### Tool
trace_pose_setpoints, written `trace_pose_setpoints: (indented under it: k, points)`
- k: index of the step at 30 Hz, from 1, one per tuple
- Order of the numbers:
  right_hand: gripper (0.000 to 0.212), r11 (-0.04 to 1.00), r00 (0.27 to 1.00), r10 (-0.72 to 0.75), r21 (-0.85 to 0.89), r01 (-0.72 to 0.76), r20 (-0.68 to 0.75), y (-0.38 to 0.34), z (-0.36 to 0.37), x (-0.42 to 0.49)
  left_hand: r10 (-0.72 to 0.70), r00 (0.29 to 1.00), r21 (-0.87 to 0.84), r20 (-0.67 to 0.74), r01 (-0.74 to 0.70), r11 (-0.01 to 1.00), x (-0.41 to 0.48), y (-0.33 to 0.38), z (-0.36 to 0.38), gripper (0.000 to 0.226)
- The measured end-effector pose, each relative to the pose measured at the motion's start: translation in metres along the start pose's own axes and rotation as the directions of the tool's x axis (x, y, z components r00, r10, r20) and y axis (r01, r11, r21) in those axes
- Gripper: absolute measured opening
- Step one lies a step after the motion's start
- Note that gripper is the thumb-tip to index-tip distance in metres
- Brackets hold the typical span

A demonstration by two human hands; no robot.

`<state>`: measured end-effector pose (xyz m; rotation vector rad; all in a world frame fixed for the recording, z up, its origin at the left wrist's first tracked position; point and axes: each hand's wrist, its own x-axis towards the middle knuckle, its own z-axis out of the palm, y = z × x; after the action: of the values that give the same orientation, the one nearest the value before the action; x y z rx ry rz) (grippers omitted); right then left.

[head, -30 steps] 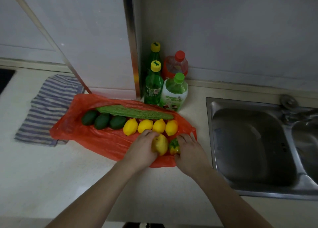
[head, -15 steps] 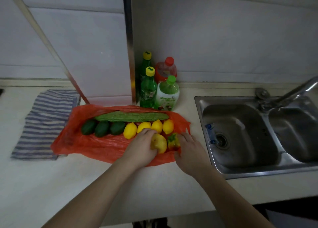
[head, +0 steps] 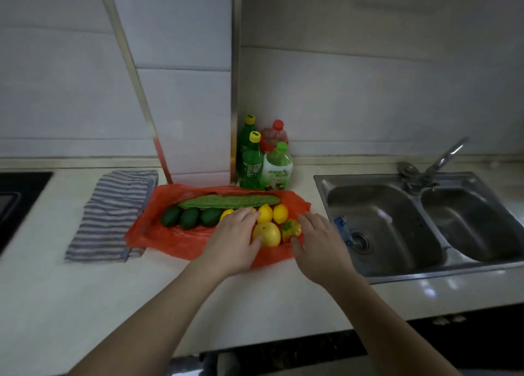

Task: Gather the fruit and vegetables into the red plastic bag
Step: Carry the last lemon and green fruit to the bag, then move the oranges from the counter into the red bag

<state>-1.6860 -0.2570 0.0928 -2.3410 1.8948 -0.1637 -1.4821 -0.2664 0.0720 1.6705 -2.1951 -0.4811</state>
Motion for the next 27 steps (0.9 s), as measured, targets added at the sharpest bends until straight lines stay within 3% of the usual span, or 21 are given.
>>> trace_pose_setpoints:
  k: [9, 16, 27]
  points:
    - [0.054, 1.000, 0.984, -0.015, 0.019, 0.018, -0.175, -0.029, -0.033, -0.088, 0.031, 0.992, 0.051, -0.121, -0.025, 0.998, -0.093, 0.032, -0.048, 0.045]
    - [0.052, 1.000, 0.980, 0.022, 0.020, -0.018, -0.198, -0.080, -0.057, -0.135, 0.012, 0.973, 0.135, -0.232, 0.020, 0.991, -0.155, 0.036, -0.095, 0.048]
    - [0.063, 0.998, 0.965, -0.060, -0.006, 0.060, -0.255, -0.187, -0.092, -0.151, -0.060, 0.939, 0.124, -0.337, 0.107, 0.986, -0.229, -0.019, -0.177, 0.046]
